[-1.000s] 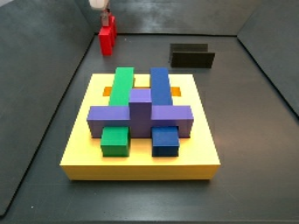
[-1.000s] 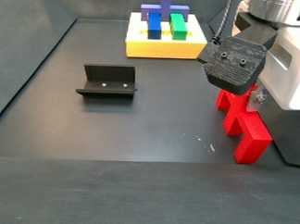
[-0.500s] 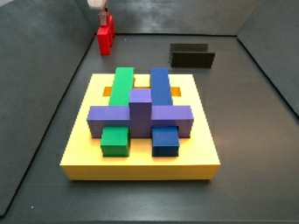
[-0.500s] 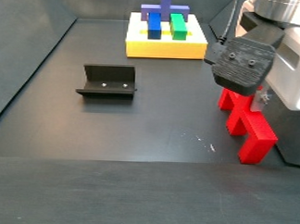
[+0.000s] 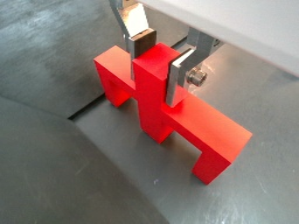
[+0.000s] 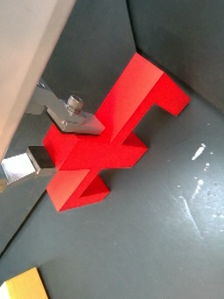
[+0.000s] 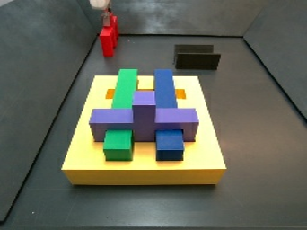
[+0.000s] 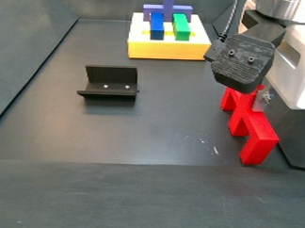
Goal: Pick up the red object. Move up. Move to above the board. Insert the red object.
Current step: Pick up the red object, then move up, then move to above the board.
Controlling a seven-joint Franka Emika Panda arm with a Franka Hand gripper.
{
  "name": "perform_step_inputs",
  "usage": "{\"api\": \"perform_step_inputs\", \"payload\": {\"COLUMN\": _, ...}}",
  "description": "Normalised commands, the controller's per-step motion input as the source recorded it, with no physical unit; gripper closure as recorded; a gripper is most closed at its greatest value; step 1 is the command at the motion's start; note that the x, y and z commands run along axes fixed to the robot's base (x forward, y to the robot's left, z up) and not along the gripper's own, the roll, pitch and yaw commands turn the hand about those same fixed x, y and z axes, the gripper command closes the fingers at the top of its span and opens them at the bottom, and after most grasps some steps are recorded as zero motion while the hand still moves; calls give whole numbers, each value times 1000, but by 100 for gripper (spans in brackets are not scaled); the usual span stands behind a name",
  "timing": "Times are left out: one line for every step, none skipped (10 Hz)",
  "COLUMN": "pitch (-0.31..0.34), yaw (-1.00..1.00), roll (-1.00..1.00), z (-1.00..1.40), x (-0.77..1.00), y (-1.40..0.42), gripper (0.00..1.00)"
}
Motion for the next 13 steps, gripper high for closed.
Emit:
{"api": "perform_step_inputs", "payload": {"pitch": 0, "yaw": 0, "roll": 0, "z": 0, "x": 0, "y": 0, "gripper": 100}}
{"api": "perform_step_inputs", "payload": {"pitch": 0, "yaw": 0, "roll": 0, "z": 0, "x": 0, "y": 0, "gripper": 100}}
{"api": "perform_step_inputs", "payload": {"pitch": 0, "yaw": 0, "roll": 0, "z": 0, "x": 0, "y": 0, "gripper": 100}}
{"api": "perform_step_inputs", "payload": {"pitch": 0, "yaw": 0, "roll": 0, "z": 0, "x": 0, "y": 0, "gripper": 100}}
{"api": "perform_step_inputs", "payload": {"pitch": 0, "yaw": 0, "roll": 0, "z": 833, "x": 0, "y": 0, "gripper": 100}}
{"api": "perform_step_inputs", "payload": {"pitch": 23, "yaw": -23, "roll": -9, "z": 803, "x": -74, "y": 45, "gripper": 100}}
{"api": "perform_step_inputs", "payload": {"pitch": 47, "yaw": -18, "roll": 9, "z": 580, "x": -114, "y": 23, "gripper": 100}}
{"api": "perform_step_inputs", "payload": {"pitch": 31, "yaw": -7, "roll": 40, "z": 302, "x": -66, "y": 10, "gripper": 100}}
{"api": "perform_step_inputs", "payload": {"pitch": 0, "yaw": 0, "roll": 0, "z": 1400, "x": 0, "y": 0, "gripper": 100}}
{"api": "perform_step_inputs", "payload": {"pitch": 29, "yaw": -4, "roll": -36, "z": 1400, "x": -20, "y": -7, "gripper": 100}}
{"api": "perform_step_inputs", "payload": {"pitch": 28, "yaw": -4, "roll": -2, "z": 1400, "x": -62, "y": -18, "gripper": 100}}
{"api": "perform_step_inputs", "payload": {"pitch": 12, "yaw": 3, "roll": 18, "z": 1400, "x": -36, "y": -16, "gripper": 100}}
{"api": "perform_step_inputs", "payload": {"pitch": 53, "yaw": -1, "roll": -8, "z": 1400, "x": 47, "y": 9, "gripper": 100}}
